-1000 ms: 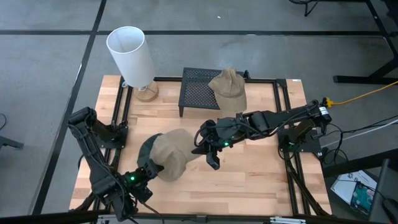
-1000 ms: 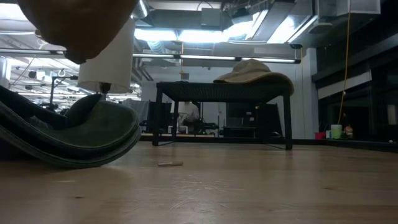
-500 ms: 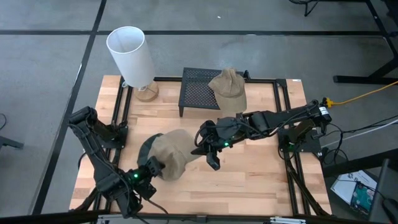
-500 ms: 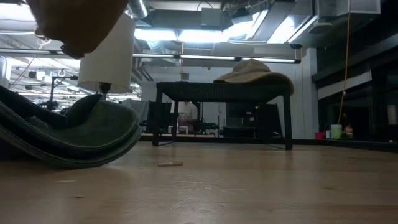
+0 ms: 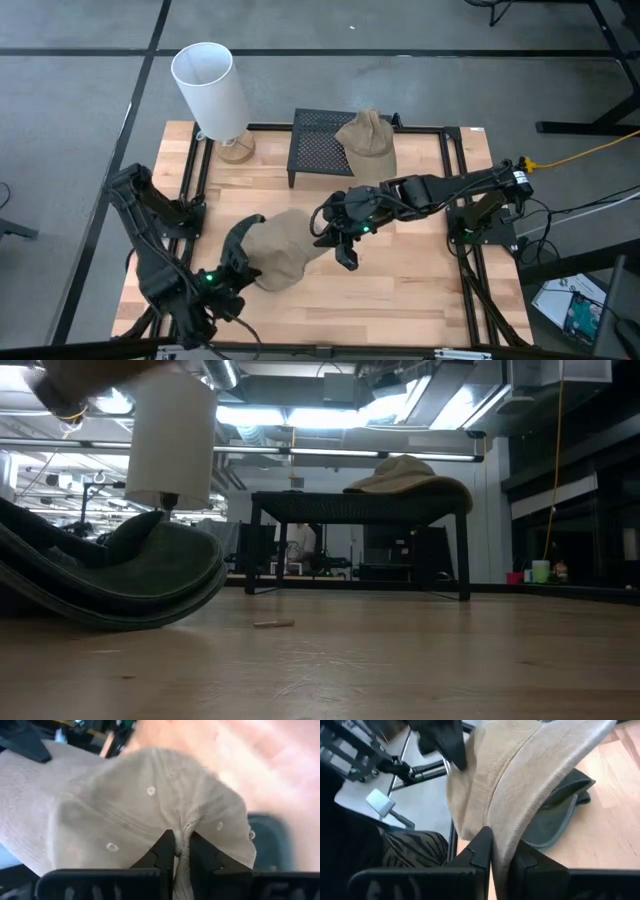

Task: Pick & Place hat
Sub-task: Put the brown cap on the shelf

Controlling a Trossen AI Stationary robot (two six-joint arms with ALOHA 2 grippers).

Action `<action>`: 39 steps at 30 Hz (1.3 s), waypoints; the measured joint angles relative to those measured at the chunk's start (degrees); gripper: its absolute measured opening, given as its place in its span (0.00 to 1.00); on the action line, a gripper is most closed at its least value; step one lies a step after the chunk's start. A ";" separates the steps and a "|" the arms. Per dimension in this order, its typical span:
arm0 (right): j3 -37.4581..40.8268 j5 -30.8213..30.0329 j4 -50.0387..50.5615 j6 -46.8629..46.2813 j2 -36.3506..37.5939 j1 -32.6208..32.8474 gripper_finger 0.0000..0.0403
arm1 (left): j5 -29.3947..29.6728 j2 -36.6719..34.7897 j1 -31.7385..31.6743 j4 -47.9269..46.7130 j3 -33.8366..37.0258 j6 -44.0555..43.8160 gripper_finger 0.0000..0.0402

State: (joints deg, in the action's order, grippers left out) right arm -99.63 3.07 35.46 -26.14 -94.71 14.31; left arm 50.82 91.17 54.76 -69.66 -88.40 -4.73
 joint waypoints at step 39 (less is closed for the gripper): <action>-0.02 -4.61 8.04 -0.40 3.77 2.09 0.78 | -14.98 -14.58 -3.67 22.75 8.09 16.45 0.06</action>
State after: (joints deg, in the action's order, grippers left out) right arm -99.65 -1.54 43.50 -26.55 -90.94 16.40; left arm 35.83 76.60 51.09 -46.92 -80.31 11.73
